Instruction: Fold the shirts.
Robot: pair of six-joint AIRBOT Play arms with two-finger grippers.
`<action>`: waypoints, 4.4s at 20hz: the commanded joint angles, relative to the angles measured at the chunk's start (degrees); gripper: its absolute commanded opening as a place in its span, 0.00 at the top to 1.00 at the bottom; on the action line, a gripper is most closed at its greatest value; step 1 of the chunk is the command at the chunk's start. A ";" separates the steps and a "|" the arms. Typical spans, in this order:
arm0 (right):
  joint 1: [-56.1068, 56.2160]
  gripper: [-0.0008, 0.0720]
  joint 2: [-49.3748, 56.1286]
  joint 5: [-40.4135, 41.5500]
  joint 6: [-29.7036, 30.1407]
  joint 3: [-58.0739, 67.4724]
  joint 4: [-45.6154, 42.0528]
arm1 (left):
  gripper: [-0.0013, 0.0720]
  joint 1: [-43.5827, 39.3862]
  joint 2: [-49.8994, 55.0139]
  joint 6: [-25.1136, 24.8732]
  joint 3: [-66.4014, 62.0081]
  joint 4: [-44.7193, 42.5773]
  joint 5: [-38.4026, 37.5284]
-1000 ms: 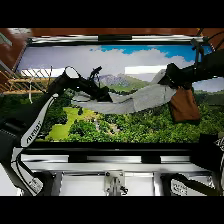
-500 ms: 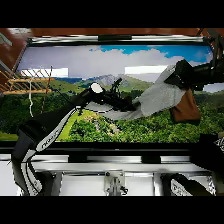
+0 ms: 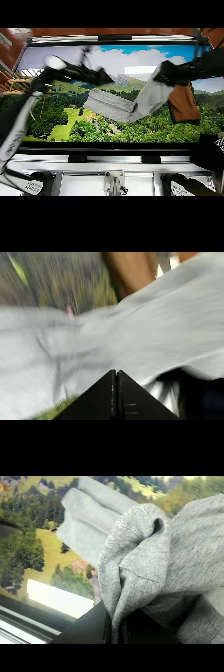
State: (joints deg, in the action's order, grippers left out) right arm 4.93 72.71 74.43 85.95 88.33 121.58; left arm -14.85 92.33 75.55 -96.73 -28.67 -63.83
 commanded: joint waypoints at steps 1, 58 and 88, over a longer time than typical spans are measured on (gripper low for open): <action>10.12 0.91 5.99 -12.24 0.46 0.00 1.01 | 0.94 12.87 -14.23 -0.37 -0.07 -1.44 -0.68; -10.93 0.91 9.60 -10.99 -1.20 18.73 8.72 | 0.94 26.14 -26.49 -0.57 4.02 -9.40 -10.62; -24.33 0.90 13.49 25.07 -7.37 11.93 -24.35 | 0.94 20.24 -26.18 -3.56 4.02 -10.43 -10.64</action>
State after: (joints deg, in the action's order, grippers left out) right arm -19.66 86.72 90.72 82.72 104.18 101.47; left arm 5.63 66.08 72.79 -92.73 -39.09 -74.52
